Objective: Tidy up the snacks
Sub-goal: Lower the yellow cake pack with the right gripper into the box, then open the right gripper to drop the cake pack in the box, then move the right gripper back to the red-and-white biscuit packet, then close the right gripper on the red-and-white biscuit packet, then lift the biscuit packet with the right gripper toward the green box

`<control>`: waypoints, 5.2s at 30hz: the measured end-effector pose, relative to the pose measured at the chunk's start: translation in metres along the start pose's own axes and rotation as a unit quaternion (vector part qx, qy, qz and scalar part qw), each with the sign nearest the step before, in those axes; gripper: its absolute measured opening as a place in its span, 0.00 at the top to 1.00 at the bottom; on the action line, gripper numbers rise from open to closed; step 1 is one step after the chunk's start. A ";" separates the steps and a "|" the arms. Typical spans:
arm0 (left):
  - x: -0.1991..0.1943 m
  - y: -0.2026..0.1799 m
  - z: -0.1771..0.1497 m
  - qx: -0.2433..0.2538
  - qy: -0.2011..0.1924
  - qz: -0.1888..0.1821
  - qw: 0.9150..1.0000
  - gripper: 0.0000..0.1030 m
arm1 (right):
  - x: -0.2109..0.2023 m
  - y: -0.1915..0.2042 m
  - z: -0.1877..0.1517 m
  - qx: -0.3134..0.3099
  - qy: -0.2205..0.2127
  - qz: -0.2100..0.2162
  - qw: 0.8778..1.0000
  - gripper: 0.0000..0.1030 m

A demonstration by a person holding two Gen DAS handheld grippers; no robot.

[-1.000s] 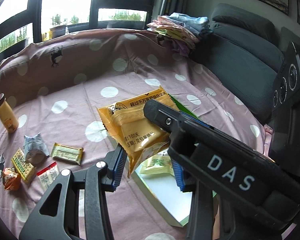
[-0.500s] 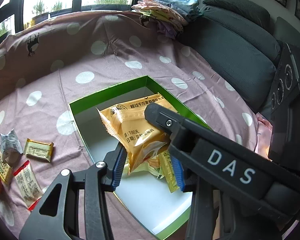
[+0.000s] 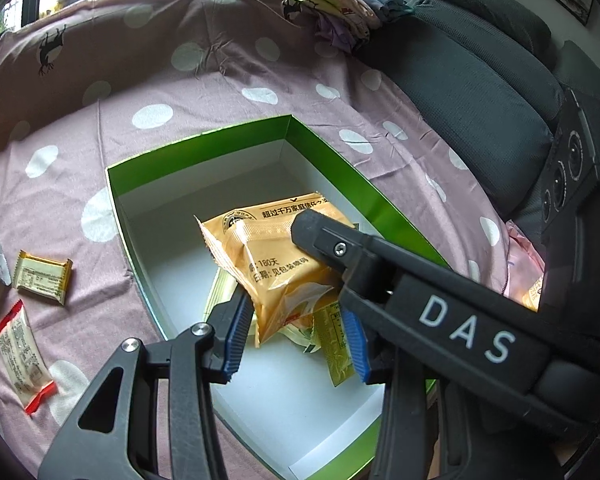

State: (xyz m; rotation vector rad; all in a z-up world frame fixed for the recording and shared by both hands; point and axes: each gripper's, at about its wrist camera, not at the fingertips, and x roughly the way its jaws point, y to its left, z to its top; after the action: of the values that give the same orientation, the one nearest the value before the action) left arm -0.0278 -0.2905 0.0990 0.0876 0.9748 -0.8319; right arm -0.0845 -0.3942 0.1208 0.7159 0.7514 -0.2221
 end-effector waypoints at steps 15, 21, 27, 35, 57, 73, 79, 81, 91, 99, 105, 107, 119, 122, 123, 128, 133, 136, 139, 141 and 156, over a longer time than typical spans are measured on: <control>0.019 0.010 -0.001 -0.028 0.029 -0.045 0.998 0.60 | 0.009 -0.004 -0.001 0.001 0.017 -0.050 0.999 0.58; 0.022 0.009 -0.002 -0.024 0.034 -0.036 0.998 0.59 | 0.013 -0.004 -0.002 0.003 0.025 -0.055 0.998 0.58; 0.023 0.010 -0.002 -0.029 0.036 -0.035 0.998 0.59 | 0.013 -0.004 -0.002 0.005 0.025 -0.059 0.998 0.58; -0.001 0.018 -0.003 -0.040 0.014 -0.038 0.998 0.59 | 0.001 -0.002 0.000 0.007 0.003 -0.050 0.999 0.58; -0.165 0.176 -0.079 -0.192 -0.160 0.168 0.954 0.18 | -0.012 0.097 -0.024 -0.103 -0.061 -0.005 0.993 0.36; -0.131 0.258 -0.116 -0.326 -0.090 0.161 0.927 0.18 | 0.094 0.185 -0.082 -0.202 0.080 0.045 0.975 0.24; -0.113 0.264 -0.117 -0.329 -0.066 0.147 0.930 0.19 | 0.140 0.195 -0.102 -0.187 0.158 0.071 0.967 0.24; -0.106 0.264 -0.116 -0.329 -0.057 0.139 0.932 0.20 | 0.151 0.197 -0.108 -0.188 0.174 0.063 0.964 0.24; -0.085 0.263 -0.114 -0.330 -0.044 0.097 0.938 0.70 | 0.178 0.187 -0.117 -0.164 0.226 0.076 0.957 0.38; -0.083 0.258 -0.111 -0.320 -0.046 0.095 0.941 0.79 | 0.179 0.190 -0.122 -0.174 0.220 0.074 0.957 0.54; -0.098 0.245 -0.108 -0.302 -0.067 0.111 0.944 0.80 | 0.165 0.189 -0.121 -0.163 0.215 0.088 0.959 0.54; -0.104 0.241 -0.108 -0.297 -0.078 0.108 0.946 0.80 | 0.155 0.191 -0.120 -0.165 0.201 0.095 0.961 0.54; -0.138 0.205 -0.098 -0.238 -0.151 0.102 0.954 0.79 | 0.095 0.193 -0.108 -0.165 0.118 0.131 0.970 0.54; -0.147 0.198 -0.097 -0.226 -0.171 0.094 0.954 0.79 | 0.079 0.194 -0.104 -0.171 0.094 0.137 0.971 0.54; -0.149 0.195 -0.096 -0.222 -0.177 0.091 0.955 0.79 | 0.075 0.196 -0.104 -0.173 0.087 0.137 0.971 0.54; -0.160 0.185 -0.094 -0.202 -0.204 0.076 0.955 0.79 | 0.051 0.200 -0.101 -0.187 0.048 0.138 0.972 0.54; -0.167 0.175 -0.089 -0.188 -0.220 0.061 0.955 0.79 | 0.031 0.198 -0.097 -0.192 0.019 0.135 0.972 0.54; -0.172 0.163 -0.082 -0.171 -0.232 0.056 0.956 0.79 | 0.019 0.195 -0.091 -0.190 -0.002 0.138 0.972 0.54; -0.174 0.150 -0.075 -0.151 -0.239 0.051 0.958 0.79 | 0.006 0.189 -0.083 -0.185 -0.021 0.139 0.973 0.54; -0.173 0.141 -0.069 -0.141 -0.240 0.044 0.960 0.79 | 0.000 0.185 -0.078 -0.183 -0.031 0.137 0.973 0.54; -0.134 0.084 -0.026 -0.072 -0.211 -0.001 0.975 0.79 | -0.034 0.124 -0.035 -0.121 -0.080 0.100 0.984 0.54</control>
State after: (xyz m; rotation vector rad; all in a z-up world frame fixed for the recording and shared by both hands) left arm -0.0295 -0.1430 0.1617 -0.2099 0.6304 -0.7402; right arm -0.0747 -0.2804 0.1901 0.5306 0.5377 -0.0043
